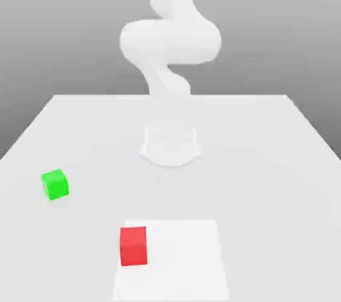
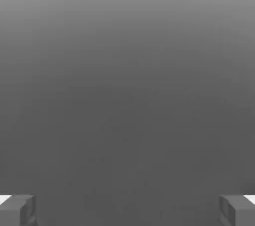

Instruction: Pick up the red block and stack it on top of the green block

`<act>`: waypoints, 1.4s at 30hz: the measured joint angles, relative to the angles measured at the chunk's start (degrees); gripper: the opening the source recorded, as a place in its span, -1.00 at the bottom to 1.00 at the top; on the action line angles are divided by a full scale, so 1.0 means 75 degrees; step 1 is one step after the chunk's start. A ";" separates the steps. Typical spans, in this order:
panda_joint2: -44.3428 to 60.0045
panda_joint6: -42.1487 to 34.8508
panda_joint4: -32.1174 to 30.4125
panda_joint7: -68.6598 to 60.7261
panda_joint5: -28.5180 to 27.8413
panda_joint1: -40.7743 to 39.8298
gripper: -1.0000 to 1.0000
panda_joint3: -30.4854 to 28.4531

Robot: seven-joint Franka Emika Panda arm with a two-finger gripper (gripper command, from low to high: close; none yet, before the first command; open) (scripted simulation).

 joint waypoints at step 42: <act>0.5771 0.3158 -0.2864 -0.1560 0.0164 -0.0885 -1.00 -0.0937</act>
